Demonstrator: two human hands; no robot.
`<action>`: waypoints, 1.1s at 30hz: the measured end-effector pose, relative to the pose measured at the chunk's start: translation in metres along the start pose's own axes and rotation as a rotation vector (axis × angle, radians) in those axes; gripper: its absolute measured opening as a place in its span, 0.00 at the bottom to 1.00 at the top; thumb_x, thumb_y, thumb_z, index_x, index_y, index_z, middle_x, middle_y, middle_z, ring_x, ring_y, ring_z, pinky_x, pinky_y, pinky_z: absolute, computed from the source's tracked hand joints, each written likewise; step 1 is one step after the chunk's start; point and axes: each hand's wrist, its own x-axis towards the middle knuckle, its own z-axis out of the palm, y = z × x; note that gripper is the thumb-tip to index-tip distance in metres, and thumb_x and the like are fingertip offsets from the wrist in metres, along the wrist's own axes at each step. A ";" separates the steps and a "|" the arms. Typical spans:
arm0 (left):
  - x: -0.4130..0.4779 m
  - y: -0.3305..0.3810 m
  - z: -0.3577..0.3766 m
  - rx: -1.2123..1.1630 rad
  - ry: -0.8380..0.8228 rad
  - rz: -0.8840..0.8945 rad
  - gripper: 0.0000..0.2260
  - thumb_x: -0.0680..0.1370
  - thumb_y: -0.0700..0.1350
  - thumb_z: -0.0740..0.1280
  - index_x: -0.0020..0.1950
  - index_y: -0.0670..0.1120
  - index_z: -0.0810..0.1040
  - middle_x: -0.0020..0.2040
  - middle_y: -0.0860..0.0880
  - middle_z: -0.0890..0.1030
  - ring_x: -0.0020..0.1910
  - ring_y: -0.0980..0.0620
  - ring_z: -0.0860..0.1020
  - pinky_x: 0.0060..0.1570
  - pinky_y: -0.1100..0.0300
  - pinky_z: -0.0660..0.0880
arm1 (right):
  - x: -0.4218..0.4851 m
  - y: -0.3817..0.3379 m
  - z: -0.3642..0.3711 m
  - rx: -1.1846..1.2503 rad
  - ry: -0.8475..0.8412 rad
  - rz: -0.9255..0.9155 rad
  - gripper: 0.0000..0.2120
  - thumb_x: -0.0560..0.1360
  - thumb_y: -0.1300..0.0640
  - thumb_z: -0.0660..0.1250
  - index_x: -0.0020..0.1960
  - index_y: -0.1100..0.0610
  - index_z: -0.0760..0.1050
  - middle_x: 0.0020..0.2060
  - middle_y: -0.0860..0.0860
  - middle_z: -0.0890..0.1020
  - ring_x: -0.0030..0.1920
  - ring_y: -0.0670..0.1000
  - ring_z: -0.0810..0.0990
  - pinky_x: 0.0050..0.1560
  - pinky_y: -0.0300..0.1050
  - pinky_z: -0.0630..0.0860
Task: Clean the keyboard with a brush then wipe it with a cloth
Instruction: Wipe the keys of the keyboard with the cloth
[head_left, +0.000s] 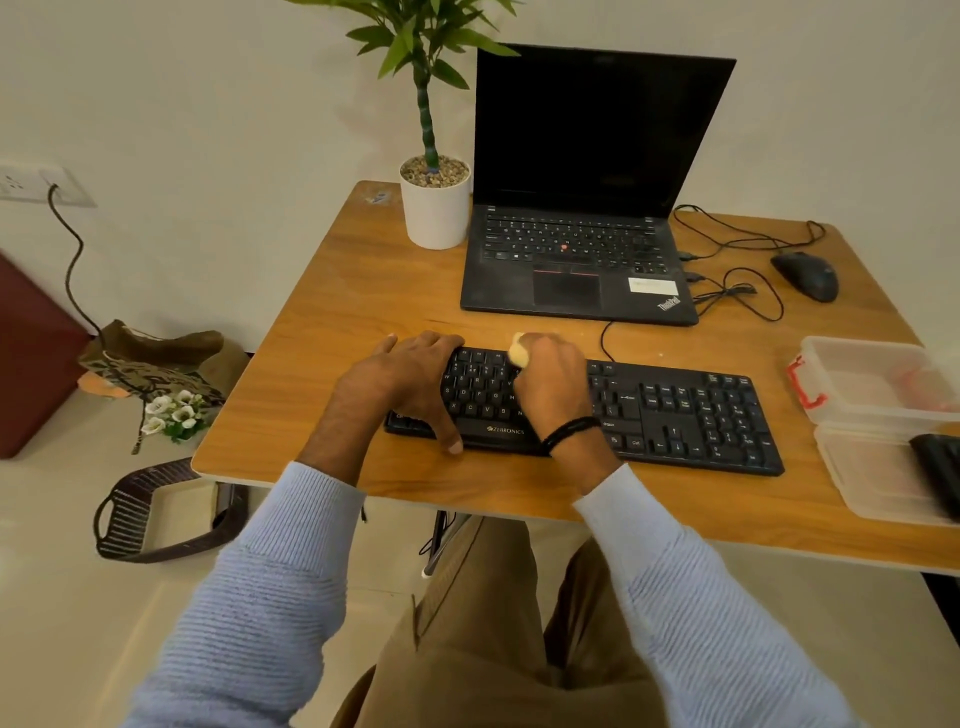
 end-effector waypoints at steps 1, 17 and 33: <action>0.001 0.000 0.000 0.008 -0.001 0.002 0.64 0.57 0.63 0.83 0.83 0.53 0.48 0.82 0.50 0.56 0.81 0.46 0.55 0.79 0.40 0.40 | -0.010 -0.009 0.009 0.025 -0.063 -0.077 0.18 0.74 0.69 0.66 0.62 0.59 0.77 0.60 0.56 0.78 0.63 0.56 0.74 0.65 0.48 0.71; 0.004 -0.003 0.002 -0.004 0.009 0.003 0.64 0.57 0.63 0.83 0.83 0.54 0.49 0.82 0.50 0.56 0.81 0.45 0.55 0.80 0.40 0.41 | -0.039 0.007 0.000 0.096 -0.012 -0.135 0.22 0.73 0.71 0.67 0.66 0.58 0.76 0.65 0.56 0.78 0.67 0.54 0.75 0.71 0.45 0.65; 0.003 0.000 0.001 0.020 -0.006 -0.013 0.64 0.57 0.63 0.83 0.83 0.53 0.48 0.82 0.50 0.55 0.81 0.45 0.55 0.80 0.42 0.43 | -0.078 0.008 0.009 0.142 -0.075 -0.250 0.28 0.68 0.76 0.68 0.66 0.58 0.76 0.66 0.55 0.77 0.70 0.53 0.72 0.74 0.46 0.61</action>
